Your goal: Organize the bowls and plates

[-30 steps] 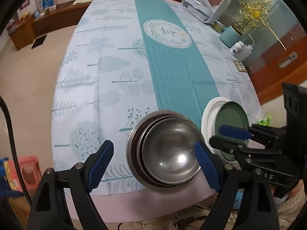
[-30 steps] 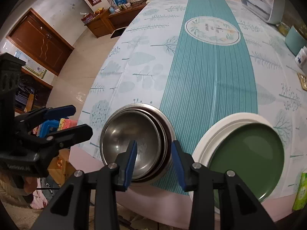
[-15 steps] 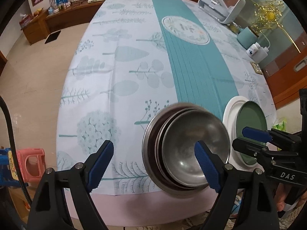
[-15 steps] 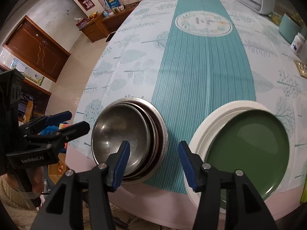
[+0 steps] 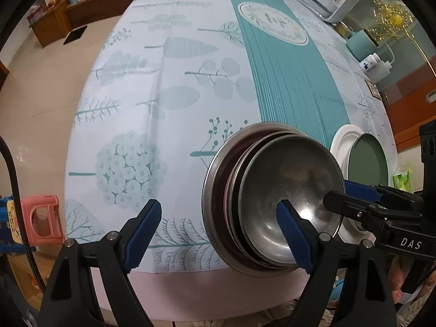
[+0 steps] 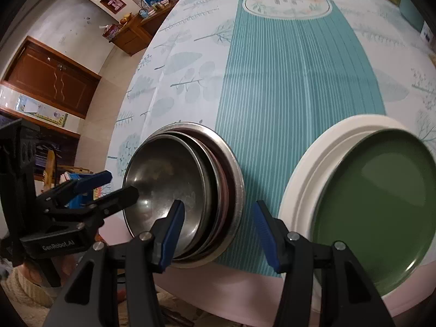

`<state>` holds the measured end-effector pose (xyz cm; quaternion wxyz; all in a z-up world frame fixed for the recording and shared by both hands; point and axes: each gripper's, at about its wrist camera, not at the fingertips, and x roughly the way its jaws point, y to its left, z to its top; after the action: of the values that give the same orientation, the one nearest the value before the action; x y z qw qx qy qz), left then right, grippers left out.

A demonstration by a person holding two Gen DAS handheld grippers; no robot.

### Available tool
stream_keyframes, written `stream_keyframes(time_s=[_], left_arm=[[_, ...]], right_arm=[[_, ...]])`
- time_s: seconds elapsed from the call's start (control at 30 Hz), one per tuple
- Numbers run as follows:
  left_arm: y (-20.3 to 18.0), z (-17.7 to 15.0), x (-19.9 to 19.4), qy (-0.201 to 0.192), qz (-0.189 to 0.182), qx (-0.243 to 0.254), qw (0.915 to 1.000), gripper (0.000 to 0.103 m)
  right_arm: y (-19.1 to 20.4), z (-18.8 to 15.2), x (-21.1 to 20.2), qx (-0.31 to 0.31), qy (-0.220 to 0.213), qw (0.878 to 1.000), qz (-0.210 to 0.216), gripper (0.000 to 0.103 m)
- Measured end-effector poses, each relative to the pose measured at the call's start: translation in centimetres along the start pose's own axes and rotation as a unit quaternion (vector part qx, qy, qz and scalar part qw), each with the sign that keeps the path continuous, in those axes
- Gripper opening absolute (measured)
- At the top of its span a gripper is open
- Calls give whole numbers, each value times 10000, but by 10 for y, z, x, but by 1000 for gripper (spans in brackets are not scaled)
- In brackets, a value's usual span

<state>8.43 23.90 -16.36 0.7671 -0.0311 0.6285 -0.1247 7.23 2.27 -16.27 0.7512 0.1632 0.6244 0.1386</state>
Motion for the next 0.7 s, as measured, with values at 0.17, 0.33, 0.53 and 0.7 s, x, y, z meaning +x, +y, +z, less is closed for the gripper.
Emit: stream_keyframes(time_s=[0.17, 0.33, 0.53, 0.7], left_arm=[[2, 1, 9, 141, -171, -80, 9997, 85], [2, 0, 15, 215, -268, -110, 9993, 85], [3, 1, 20, 285, -333, -141, 9989, 76], [5, 1, 27, 455, -494, -244, 9974, 61]], right_arm=[[-6, 1, 9, 201, 117, 9995, 231, 53], [-8, 1, 17, 275, 240, 9986, 374, 52], [-5, 1, 19, 226, 276, 9988, 350, 47], [-8, 2, 19, 284, 278, 9987, 314, 40]])
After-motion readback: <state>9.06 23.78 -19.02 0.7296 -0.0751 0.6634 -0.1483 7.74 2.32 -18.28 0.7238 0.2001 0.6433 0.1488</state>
